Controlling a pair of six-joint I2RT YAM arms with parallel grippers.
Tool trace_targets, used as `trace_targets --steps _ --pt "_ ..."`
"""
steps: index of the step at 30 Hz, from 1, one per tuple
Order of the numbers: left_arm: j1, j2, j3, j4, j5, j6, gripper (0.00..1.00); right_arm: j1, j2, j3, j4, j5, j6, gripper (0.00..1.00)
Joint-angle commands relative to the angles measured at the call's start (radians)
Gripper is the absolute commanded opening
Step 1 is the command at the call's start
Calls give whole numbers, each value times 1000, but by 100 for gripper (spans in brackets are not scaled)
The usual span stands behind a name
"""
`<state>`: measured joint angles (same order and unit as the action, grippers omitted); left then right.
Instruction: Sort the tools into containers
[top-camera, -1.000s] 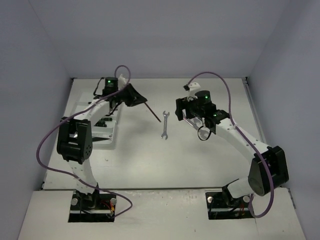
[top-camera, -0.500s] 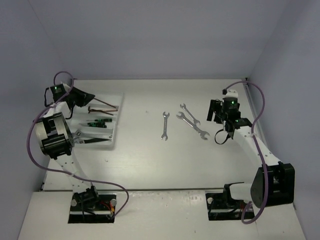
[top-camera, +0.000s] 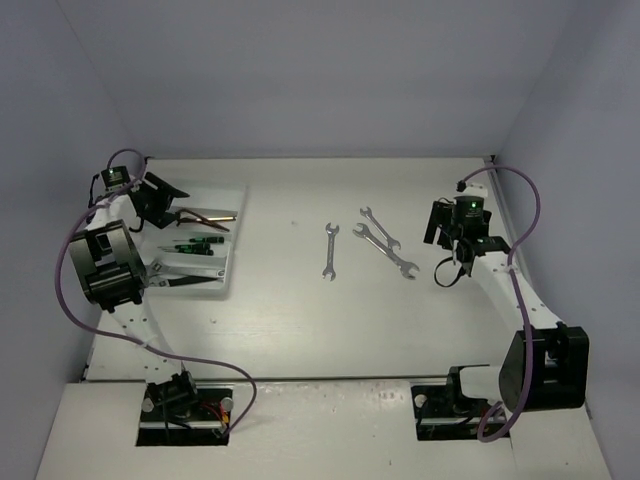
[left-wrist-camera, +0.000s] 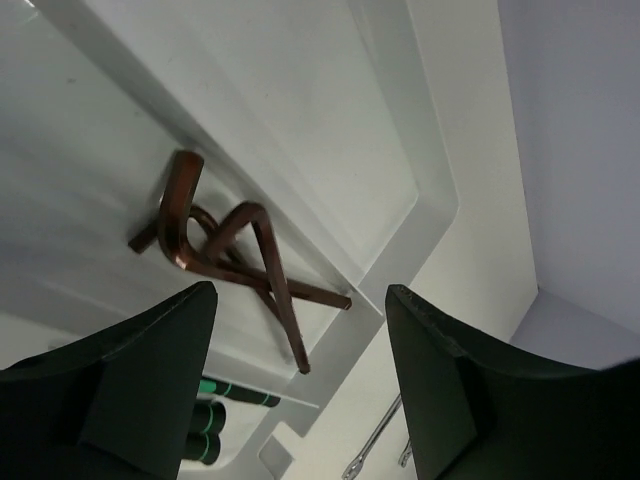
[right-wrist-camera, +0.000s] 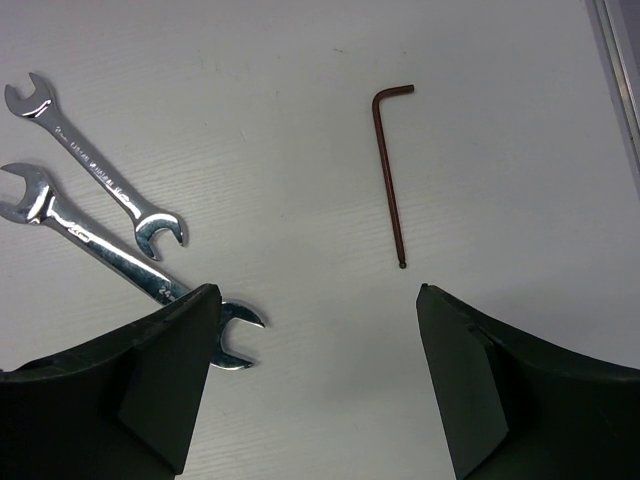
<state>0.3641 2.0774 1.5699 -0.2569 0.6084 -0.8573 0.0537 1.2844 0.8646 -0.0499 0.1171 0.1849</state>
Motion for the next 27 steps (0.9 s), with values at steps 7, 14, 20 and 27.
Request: trace_targets --steps 7,14,20,27 --pt "7 -318 -72 -136 -75 30 70 -14 161 68 6 84 67 72" --pt "-50 -494 -137 -119 -83 58 70 -31 285 129 7 96 48 66" --pt "-237 -601 -131 -164 -114 154 70 -62 377 174 7 64 5 58" --pt "-486 -629 -118 -166 -40 232 70 -130 459 230 4 -63 -91 44"
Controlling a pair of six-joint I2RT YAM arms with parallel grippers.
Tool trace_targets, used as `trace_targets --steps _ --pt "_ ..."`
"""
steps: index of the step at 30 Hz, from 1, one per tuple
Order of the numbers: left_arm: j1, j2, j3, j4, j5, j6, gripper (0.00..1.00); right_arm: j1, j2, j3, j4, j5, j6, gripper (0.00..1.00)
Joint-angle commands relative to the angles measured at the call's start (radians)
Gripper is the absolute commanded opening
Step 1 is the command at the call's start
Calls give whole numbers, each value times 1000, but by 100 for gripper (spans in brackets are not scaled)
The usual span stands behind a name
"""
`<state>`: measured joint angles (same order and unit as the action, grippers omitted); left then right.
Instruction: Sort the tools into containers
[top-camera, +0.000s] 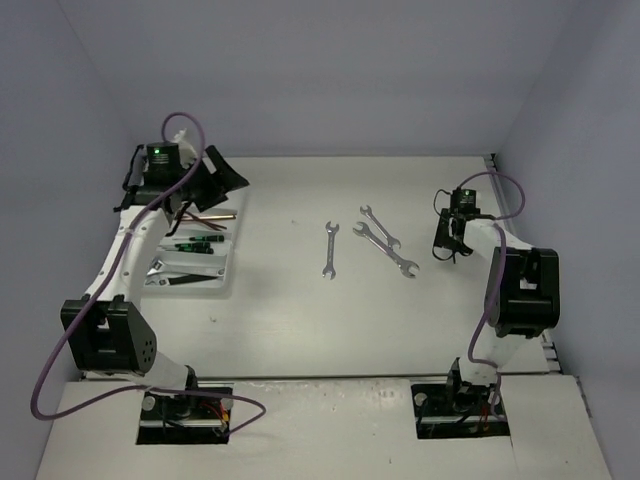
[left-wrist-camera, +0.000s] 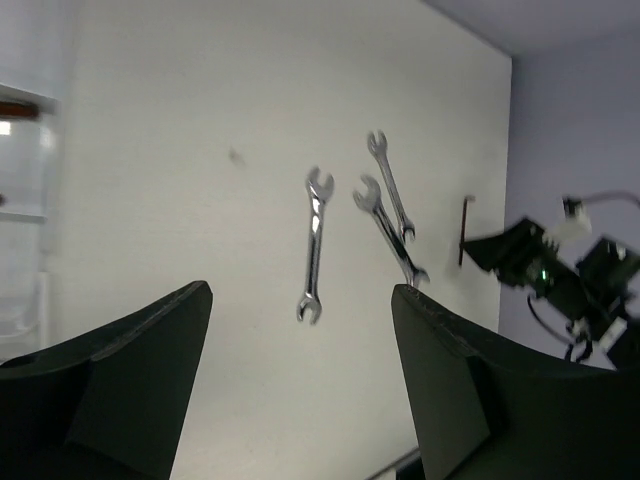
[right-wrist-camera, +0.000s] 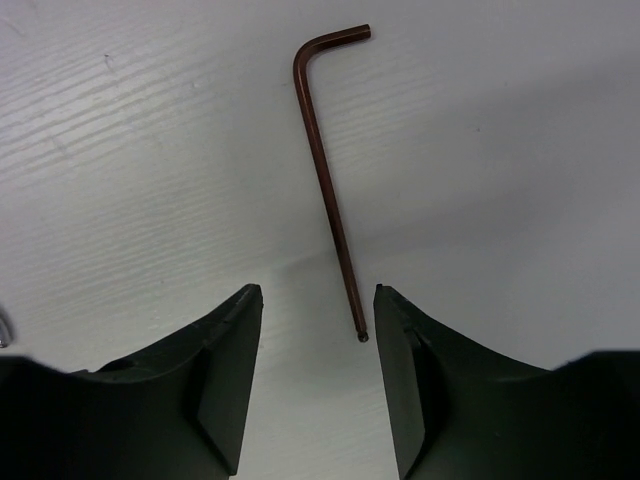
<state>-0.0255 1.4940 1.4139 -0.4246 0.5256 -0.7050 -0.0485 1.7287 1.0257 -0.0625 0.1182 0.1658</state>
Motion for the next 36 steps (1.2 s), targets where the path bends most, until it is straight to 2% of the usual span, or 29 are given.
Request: trace_targets --steps 1,8,16,20,24,32,36 --pt "-121 -46 40 1 49 84 70 -34 19 74 16 -67 -79 43" --pt "-246 -36 57 1 51 110 70 -88 60 89 15 -151 -119 40" --pt "-307 -8 71 -2 67 115 70 -88 99 76 15 -178 -124 32" --pt "-324 3 77 -2 67 119 70 -88 112 78 15 -192 -118 19" --pt "-340 17 74 0 74 114 70 -75 106 67 13 -176 -111 0" --pt "-387 80 134 6 87 103 70 61 -39 84 10 -156 -125 0" --pt "-399 110 129 106 131 39 70 165 -145 91 13 -188 -97 0"
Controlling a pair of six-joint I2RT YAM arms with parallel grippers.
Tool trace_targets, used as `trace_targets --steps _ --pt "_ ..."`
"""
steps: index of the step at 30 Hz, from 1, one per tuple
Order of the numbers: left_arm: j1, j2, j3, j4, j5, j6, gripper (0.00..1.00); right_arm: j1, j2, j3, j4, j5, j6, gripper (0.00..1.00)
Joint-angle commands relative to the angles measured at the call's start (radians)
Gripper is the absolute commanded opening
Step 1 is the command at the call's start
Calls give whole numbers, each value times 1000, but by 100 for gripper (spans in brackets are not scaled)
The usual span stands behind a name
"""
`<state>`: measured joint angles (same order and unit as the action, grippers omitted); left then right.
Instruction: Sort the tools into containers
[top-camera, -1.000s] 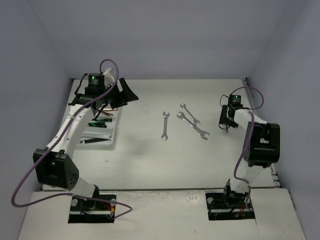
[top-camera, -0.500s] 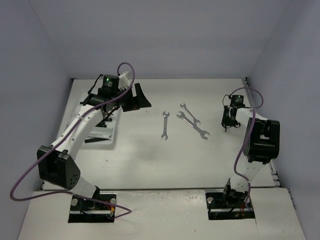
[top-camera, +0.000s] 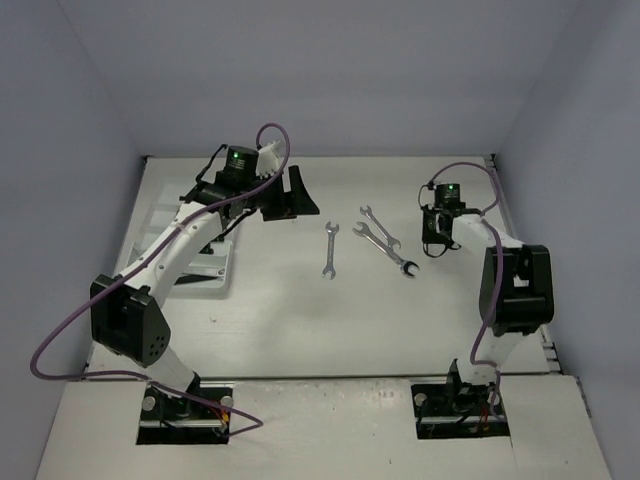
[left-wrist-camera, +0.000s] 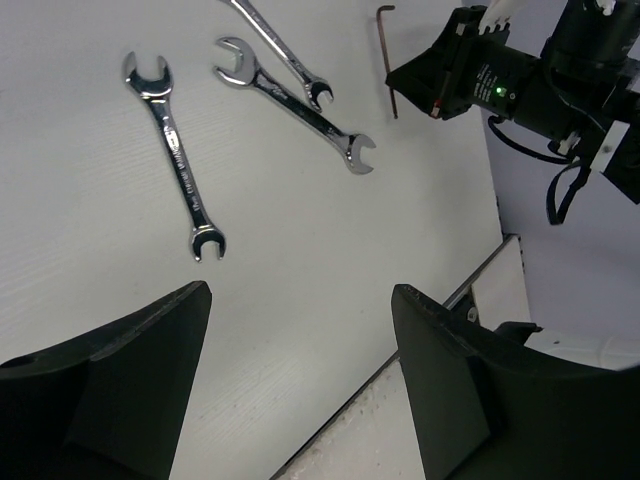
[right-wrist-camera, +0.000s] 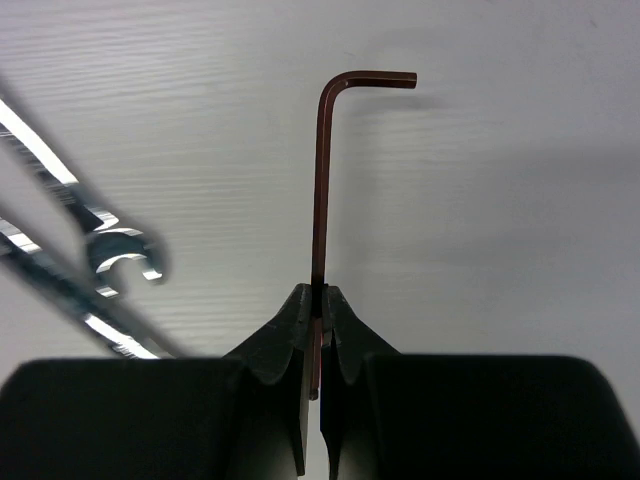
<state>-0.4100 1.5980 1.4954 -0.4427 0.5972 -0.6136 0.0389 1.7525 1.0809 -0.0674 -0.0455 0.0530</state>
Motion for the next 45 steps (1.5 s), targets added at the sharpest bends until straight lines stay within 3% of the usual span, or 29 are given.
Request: trace_targets --steps 1,6,15,28,30,32,33,37,40,42,45 --pt "-17 15 47 143 68 -70 70 95 -203 34 20 -35 22 0" --pt "-32 66 63 211 95 -129 70 205 -308 19 38 -148 1 0" --pt "-59 160 124 390 140 -256 70 432 -421 -26 122 -220 4 0" --pt "-78 203 129 342 56 -238 68 506 -404 -8 173 -262 24 0" --pt "-78 200 123 366 52 -241 56 511 -397 -4 176 -267 24 0" --pt "-78 194 111 398 50 -251 23 521 -394 -3 179 -272 25 0" --pt "-78 193 107 408 49 -255 13 528 -391 -3 180 -272 28 0" --pt "-78 182 82 426 56 -265 0 539 -386 -3 193 -268 37 0" --pt "-79 161 38 486 56 -281 0 542 -380 -1 197 -266 39 0" --pt "-63 153 13 512 53 -287 0 542 -375 0 195 -264 38 15" --pt "-7 139 -35 538 73 -310 0 539 -383 -6 193 -243 36 56"
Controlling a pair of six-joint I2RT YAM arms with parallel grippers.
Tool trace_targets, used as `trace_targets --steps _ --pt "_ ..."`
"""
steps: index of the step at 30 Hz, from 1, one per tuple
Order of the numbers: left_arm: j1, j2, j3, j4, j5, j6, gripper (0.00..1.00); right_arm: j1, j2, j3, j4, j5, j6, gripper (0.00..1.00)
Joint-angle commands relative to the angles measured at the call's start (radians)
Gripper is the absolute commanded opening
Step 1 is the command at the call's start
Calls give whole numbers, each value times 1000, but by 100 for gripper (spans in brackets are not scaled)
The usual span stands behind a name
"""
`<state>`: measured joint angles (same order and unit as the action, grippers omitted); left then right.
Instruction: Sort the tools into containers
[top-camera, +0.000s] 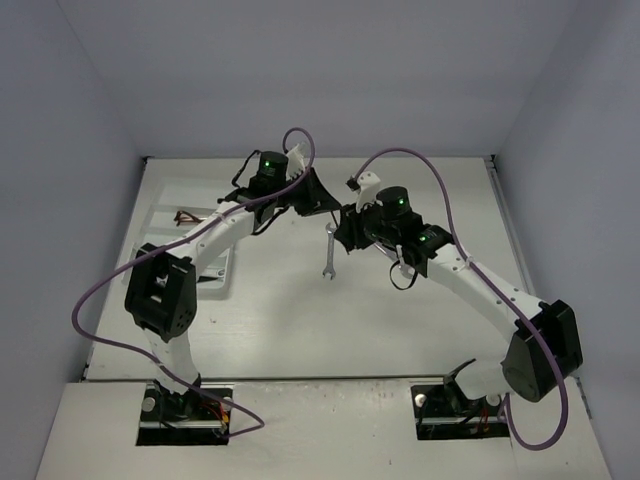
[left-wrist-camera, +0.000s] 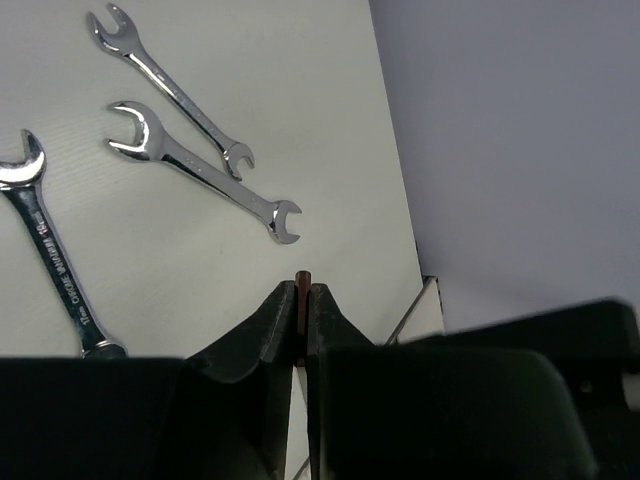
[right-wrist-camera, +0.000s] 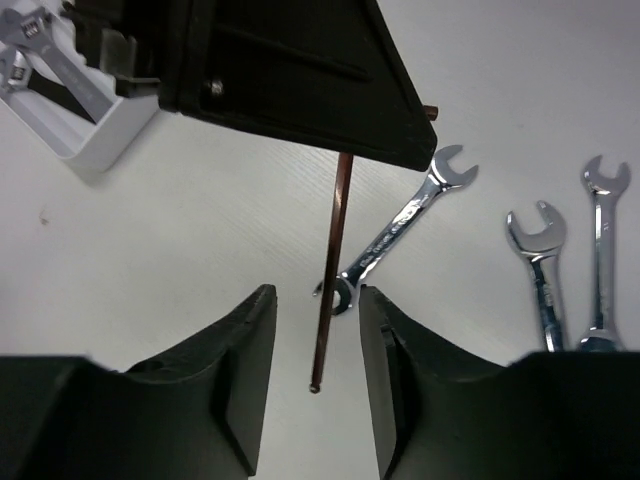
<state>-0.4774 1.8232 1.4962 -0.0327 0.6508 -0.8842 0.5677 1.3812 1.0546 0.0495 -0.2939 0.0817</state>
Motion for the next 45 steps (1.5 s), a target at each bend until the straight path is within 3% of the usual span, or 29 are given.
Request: trace_targets --steps 1,12,19,23,32,39,45 --pt "107 -96 -59 136 20 -44 0 8 -21 13 75 24 11 60" --pt "659 -120 -189 140 -35 -67 0 -47 -120 -95 23 119 7 61" --pt "814 15 -142 139 -44 -59 3 -69 -129 -125 11 127 8 62" --pt "833 71 -113 130 -54 -52 26 -72 -122 -125 6 125 4 62" --pt "837 82 -78 70 -93 -41 56 -76 -87 -121 -6 110 2 63" --pt "805 -113 -109 -169 -162 70 64 -73 -26 -107 -8 189 69 63" --pt "574 -231 -52 -428 -298 281 65 -72 44 -78 -10 336 185 62"
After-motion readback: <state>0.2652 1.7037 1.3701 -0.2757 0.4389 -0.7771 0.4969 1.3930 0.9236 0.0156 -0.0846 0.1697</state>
